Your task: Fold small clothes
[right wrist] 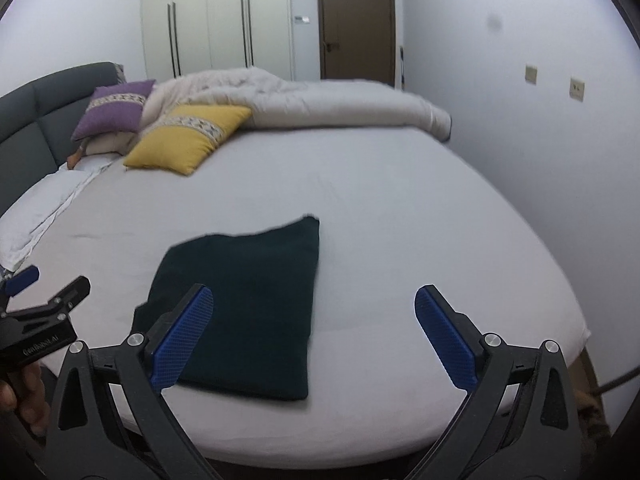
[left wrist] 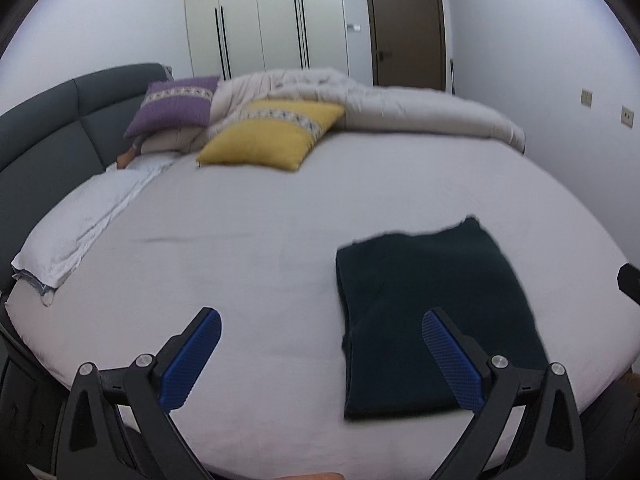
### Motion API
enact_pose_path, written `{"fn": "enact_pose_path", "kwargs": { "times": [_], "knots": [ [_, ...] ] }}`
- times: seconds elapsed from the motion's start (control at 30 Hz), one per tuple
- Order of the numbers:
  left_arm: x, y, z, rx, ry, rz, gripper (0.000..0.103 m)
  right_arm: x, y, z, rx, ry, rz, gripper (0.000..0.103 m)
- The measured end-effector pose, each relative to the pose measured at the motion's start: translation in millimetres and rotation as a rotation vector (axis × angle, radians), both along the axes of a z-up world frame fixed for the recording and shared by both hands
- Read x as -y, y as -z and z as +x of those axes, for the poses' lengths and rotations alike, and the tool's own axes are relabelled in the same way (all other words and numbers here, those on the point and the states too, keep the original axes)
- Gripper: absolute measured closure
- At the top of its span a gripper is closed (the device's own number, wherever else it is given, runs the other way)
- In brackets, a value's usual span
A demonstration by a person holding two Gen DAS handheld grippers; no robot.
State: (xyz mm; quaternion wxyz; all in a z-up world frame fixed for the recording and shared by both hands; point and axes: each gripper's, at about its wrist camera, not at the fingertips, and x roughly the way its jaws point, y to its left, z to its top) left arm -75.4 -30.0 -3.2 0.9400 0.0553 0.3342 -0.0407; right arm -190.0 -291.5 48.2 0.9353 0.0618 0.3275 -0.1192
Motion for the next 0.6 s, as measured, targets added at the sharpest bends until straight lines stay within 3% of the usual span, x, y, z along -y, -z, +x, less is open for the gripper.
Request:
{"fn": "enact_pose_path", "kwargs": {
  "times": [0.2,0.6],
  "knots": [
    [-2.1,22.4,2.6,-0.065,-0.010,-0.009,0.000,9.2,43.6,34.3,-0.071,0.030,0.007,0.001],
    [-7.9,60.0,10.8,-0.164,-0.002,-0.040,0.000,-0.3,103.2,60.2,-0.161,0.021,-0.028,0.001]
  ]
}}
